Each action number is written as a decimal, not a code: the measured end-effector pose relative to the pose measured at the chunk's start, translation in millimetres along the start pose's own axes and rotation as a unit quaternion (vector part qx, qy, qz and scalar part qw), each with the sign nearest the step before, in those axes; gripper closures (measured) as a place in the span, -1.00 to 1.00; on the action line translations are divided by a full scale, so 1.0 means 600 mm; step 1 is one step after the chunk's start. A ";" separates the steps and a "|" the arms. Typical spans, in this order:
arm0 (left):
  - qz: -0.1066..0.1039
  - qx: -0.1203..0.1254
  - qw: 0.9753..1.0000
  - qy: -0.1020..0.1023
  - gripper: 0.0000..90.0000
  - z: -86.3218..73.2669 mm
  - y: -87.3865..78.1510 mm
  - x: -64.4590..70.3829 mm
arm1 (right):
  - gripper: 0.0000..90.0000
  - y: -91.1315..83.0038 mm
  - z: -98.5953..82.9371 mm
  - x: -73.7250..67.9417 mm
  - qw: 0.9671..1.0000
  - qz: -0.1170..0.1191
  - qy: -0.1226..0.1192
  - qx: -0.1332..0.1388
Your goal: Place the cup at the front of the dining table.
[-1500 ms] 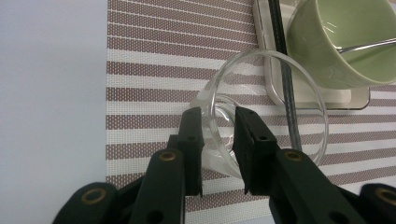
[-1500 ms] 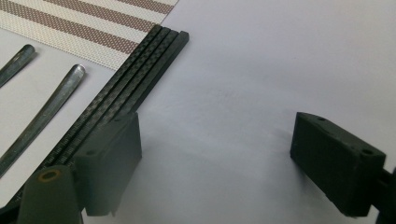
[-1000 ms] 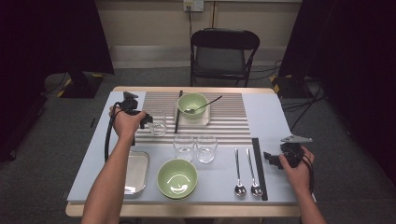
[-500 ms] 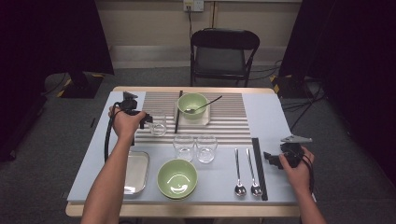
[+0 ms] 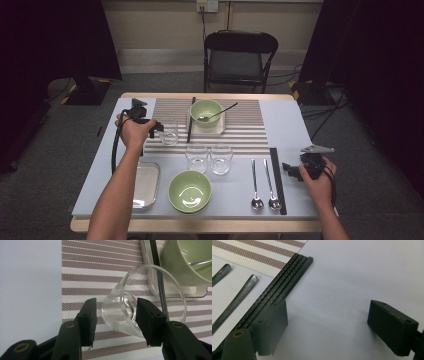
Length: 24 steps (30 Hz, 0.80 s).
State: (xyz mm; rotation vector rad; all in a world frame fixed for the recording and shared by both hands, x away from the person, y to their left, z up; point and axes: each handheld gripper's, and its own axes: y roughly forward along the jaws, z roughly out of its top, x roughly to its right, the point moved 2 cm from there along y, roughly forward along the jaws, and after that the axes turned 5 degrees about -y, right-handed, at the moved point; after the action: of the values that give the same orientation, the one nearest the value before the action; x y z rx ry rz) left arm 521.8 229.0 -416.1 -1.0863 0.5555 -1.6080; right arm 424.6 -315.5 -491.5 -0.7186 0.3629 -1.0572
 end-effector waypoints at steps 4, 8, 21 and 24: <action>0.001 -0.001 1.000 0.002 0.08 0.000 0.000 -0.001 | -0.66 0.000 0.000 0.000 1.000 -0.001 -0.001 0.000; 0.000 -0.002 1.000 0.006 0.05 0.000 0.001 -0.001 | -0.66 0.000 0.000 0.000 1.000 -0.001 -0.001 0.000; 0.000 -0.008 1.000 0.009 -0.11 0.000 0.006 -0.003 | -0.66 0.000 0.000 0.000 1.000 -0.001 -0.001 0.000; -0.002 -0.009 1.000 0.009 -0.15 -0.001 0.007 -0.001 | -0.66 0.000 0.000 0.000 1.000 0.001 -0.001 0.000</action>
State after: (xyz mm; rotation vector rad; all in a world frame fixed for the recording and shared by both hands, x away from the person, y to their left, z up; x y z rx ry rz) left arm 523.2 228.3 -420.1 -1.0875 0.5816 -1.6198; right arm 424.6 -315.6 -491.5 -0.7192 0.3615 -1.0555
